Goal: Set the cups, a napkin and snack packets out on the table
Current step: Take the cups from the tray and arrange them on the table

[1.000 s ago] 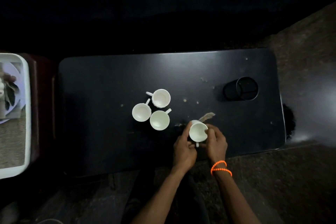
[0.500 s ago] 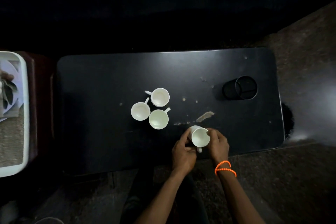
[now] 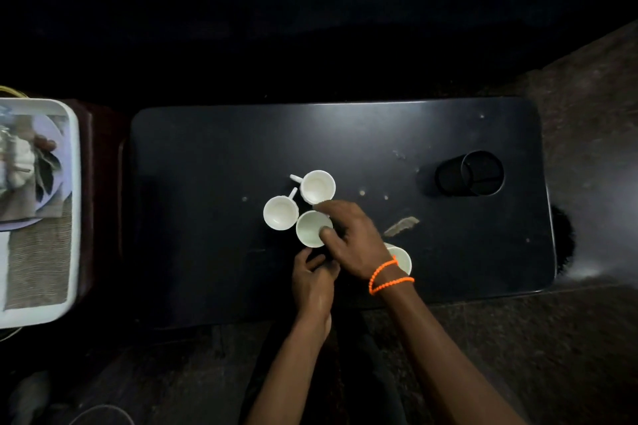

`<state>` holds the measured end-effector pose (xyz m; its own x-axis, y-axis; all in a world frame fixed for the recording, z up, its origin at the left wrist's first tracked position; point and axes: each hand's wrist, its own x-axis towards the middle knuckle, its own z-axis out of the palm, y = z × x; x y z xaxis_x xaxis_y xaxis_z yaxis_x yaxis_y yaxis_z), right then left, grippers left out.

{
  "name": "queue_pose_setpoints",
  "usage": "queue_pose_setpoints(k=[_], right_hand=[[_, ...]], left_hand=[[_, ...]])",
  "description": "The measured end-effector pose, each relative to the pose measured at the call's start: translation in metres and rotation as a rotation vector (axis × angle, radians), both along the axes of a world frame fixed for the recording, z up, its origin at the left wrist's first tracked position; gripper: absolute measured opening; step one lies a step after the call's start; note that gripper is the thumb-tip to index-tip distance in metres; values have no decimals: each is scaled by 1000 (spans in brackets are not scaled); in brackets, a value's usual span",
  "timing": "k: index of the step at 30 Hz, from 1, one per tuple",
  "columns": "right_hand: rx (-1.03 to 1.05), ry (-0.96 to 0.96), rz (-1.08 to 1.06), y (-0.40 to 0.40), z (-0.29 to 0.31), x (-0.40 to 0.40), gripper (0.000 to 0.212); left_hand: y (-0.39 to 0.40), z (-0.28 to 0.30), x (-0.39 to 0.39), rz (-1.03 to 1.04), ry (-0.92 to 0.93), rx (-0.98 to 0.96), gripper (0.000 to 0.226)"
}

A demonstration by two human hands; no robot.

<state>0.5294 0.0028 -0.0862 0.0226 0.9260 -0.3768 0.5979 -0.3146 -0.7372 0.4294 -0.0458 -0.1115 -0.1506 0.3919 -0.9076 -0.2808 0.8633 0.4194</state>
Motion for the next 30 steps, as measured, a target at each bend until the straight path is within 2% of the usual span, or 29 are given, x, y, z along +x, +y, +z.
queue_pose_setpoints(k=[2,5,9,12,14,19,30], right_hand=[[-32,-79,9,-2,-3,-7,48],[-64,-147,-93,-15,-4,-14,49],[-144,-29,-316,-39,-7,-23,45],[-213,52,-377,-51,-12,-29,47],[-246,96,-416,-59,-17,-36,42],[-263,208,-624,-77,-15,-60,46],[-279,209,-690,-97,-12,-83,48]], left_hand=[[4,2,-2,15,-32,-9,68],[6,4,-9,36,-24,7,58],[4,9,-23,-28,107,51,57],[0,14,-34,-65,132,102,54],[-1,15,-41,-129,119,130,59],[-8,20,-59,-262,154,143,74],[-22,16,-77,-335,198,134,74]])
